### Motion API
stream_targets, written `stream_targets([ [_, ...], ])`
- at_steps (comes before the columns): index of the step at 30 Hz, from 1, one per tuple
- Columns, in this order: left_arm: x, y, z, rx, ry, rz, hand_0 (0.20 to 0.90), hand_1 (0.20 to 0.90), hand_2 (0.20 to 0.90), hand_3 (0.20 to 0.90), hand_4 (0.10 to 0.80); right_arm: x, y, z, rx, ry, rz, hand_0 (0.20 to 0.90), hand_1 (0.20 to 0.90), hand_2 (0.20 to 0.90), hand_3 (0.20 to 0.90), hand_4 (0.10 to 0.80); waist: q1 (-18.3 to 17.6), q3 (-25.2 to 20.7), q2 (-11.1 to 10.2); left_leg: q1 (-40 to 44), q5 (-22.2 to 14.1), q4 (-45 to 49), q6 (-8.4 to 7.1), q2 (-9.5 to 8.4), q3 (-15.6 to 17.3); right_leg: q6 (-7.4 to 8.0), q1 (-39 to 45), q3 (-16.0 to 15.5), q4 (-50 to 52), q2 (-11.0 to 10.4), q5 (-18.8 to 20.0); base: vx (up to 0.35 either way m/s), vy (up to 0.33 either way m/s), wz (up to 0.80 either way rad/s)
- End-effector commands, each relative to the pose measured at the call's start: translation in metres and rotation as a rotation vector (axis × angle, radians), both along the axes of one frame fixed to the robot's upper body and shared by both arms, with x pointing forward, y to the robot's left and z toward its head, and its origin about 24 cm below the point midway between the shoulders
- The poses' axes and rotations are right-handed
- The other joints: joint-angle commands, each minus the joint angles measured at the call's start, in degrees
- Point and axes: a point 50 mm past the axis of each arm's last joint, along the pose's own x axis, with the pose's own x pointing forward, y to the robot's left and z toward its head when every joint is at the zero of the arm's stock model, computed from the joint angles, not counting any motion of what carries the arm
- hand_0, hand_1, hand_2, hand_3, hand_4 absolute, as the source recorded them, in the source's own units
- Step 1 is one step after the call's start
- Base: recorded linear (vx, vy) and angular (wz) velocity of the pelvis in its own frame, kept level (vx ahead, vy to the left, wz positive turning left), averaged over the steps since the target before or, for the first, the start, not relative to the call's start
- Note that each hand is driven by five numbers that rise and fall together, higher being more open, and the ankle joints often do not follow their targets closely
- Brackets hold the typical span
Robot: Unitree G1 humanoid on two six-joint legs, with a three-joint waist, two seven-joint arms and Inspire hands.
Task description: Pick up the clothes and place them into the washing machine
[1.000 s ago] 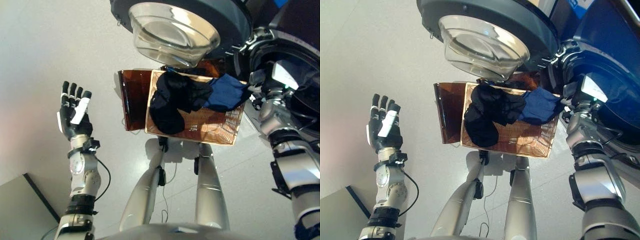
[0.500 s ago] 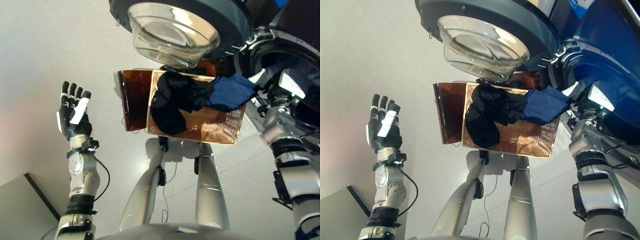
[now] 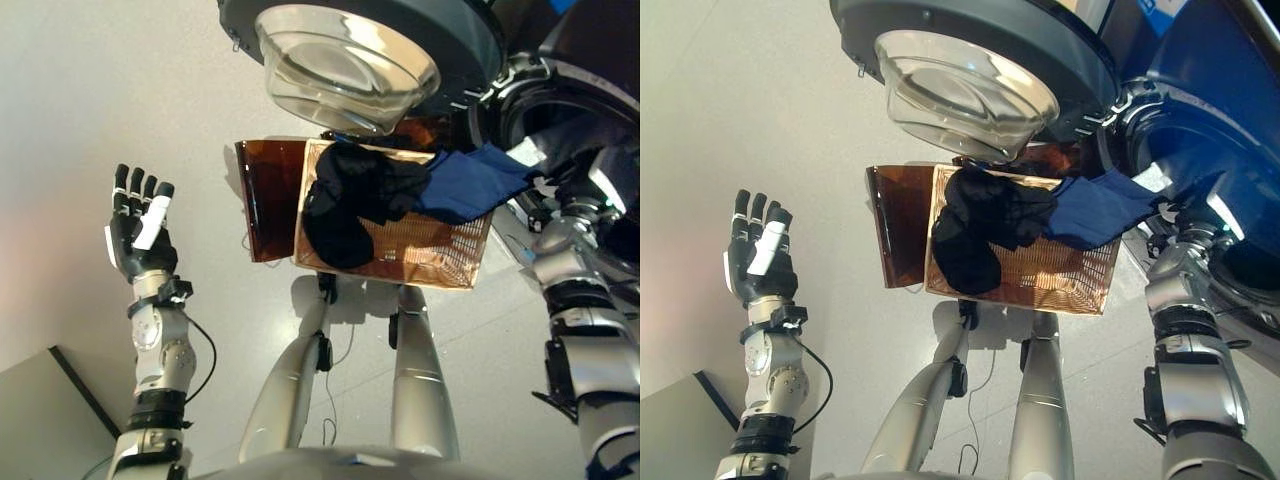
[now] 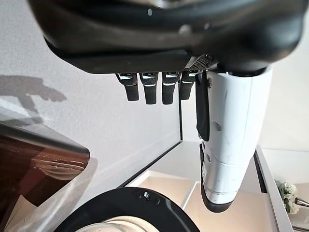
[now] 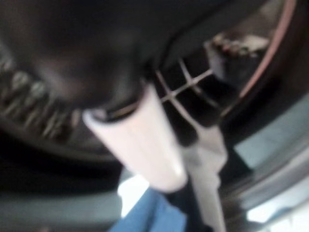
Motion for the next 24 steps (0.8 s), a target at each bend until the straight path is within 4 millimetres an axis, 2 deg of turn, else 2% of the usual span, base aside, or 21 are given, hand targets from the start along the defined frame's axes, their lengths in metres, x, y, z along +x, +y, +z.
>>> stream_targets([
  [1,-0.016,0.025,0.029,0.094,-0.144,0.109,0.900,0.900,0.900,0.900,0.800,-0.018,-0.031,0.031,0.000,-0.240,-0.147,0.200,0.200,0.200,0.200,0.300,1.1,-2.5,-0.2,3.0,-5.5,-0.5,-6.76,0.21,0.5,-0.25,4.5,-1.9,-8.7,0.1,1.3,0.000,0.000,0.00],
  [7,-0.017,0.026,0.031,0.117,-0.145,0.111,0.900,0.900,0.900,0.900,0.800,-0.026,-0.043,0.040,0.087,-0.378,-0.186,0.200,0.200,0.200,0.200,0.300,1.0,-3.0,-0.6,3.1,-5.6,-0.5,-6.77,0.24,0.6,-0.20,4.5,-1.9,-8.9,0.1,1.4,0.000,0.000,0.00],
  [12,-0.017,0.024,0.032,0.123,-0.157,0.098,0.900,0.900,0.900,0.900,0.800,-0.031,-0.053,0.045,0.097,-0.397,-0.203,0.200,0.200,0.200,0.200,0.300,1.3,-3.4,-0.7,3.3,-5.7,-0.5,-6.83,0.28,0.4,-0.18,4.8,-2.0,-8.9,0.1,1.2,0.000,0.000,0.00],
  [16,-0.016,0.022,0.033,0.122,-0.164,0.088,0.900,0.900,0.900,0.900,0.800,-0.028,-0.053,0.047,0.085,-0.371,-0.181,0.200,0.200,0.200,0.200,0.300,1.5,-3.5,-0.7,3.6,-5.8,-0.5,-6.92,0.33,0.4,-0.13,5.0,-2.1,-8.9,0.0,1.1,0.000,0.000,0.00],
  [21,-0.016,0.020,0.035,0.130,-0.176,0.078,0.900,0.900,0.900,0.900,0.800,-0.018,-0.042,0.050,0.048,-0.352,-0.096,0.200,0.200,0.200,0.200,0.300,1.7,-3.6,-0.7,3.9,-5.8,-0.5,-7.00,0.46,0.5,-0.02,5.4,-2.2,-9.2,-0.1,1.1,0.000,0.000,0.00],
  [24,-0.016,0.020,0.038,0.129,-0.193,0.091,0.900,0.900,0.900,0.900,0.800,-0.006,-0.016,0.048,-0.058,-0.325,0.057,0.200,0.200,0.200,0.200,0.300,1.3,-3.2,-1.0,4.4,-5.9,-0.5,-7.02,0.59,0.4,-0.02,5.8,-2.4,-8.9,0.0,1.0,0.000,0.000,0.00],
])
